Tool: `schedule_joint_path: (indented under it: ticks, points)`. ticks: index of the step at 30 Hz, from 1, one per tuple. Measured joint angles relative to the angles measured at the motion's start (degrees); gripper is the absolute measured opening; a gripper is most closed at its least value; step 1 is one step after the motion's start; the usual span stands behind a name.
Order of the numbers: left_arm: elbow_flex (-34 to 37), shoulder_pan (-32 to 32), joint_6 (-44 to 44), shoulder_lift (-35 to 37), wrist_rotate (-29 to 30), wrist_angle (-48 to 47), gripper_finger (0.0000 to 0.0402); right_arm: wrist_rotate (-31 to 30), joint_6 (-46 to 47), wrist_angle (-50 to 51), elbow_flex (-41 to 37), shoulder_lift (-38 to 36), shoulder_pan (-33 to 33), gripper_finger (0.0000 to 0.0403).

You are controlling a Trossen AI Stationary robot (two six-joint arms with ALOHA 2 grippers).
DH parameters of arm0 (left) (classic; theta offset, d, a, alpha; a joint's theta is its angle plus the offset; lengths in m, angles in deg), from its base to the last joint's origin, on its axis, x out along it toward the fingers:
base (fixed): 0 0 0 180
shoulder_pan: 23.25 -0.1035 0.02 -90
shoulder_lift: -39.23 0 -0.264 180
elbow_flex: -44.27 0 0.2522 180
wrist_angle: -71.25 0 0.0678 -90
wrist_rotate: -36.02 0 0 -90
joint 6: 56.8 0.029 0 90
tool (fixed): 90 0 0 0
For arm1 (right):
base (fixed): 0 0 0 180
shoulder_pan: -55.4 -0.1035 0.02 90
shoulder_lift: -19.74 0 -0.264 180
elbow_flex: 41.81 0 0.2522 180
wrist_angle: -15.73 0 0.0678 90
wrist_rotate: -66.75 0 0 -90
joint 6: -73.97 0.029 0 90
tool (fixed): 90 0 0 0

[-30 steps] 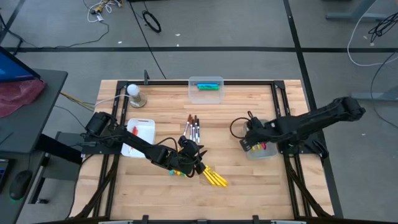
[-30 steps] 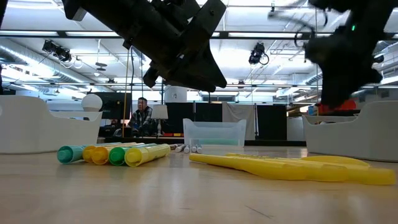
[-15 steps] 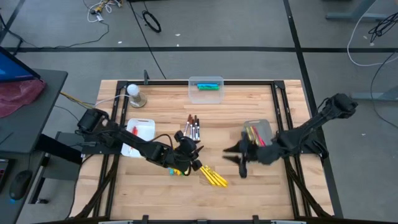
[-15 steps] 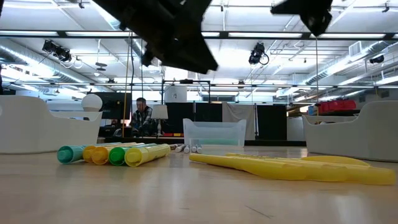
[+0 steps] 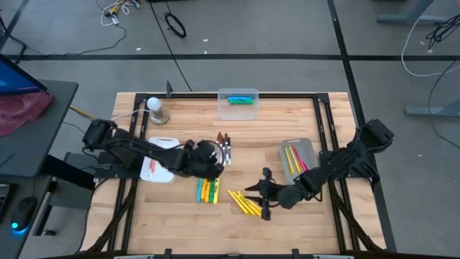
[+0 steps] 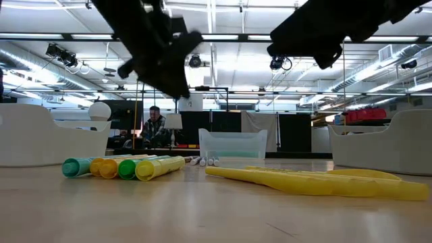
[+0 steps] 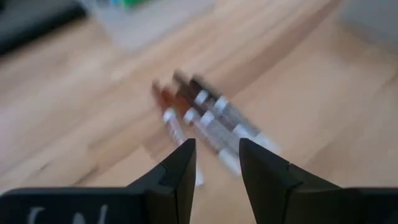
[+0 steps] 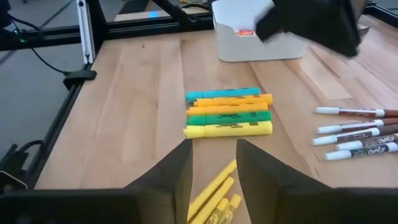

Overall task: Pick & Place Markers
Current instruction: Put the light brown marker pen into the white bin

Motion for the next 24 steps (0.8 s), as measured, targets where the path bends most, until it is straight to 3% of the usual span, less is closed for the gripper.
schedule_joint_path:
  ticks: [6, 12, 24]
  points:
    - [0.0, -6.6, 0.6, -5.7, -8.1, 0.2, 0.0146, 0.0, -0.8, 0.7, 0.0, -1.3, -0.1, 0.0123]
    - [0.0, -11.1, -0.3, -10.4, -10.6, 1.8, 0.0182, 0.3, -0.8, 1.2, 0.0, -1.6, -0.3, 0.0123]
    - [0.0, -15.3, -1.4, -15.7, -12.1, 6.4, 0.0138, 0.7, -0.1, 2.8, 0.0, -1.6, -0.3, 0.0123]
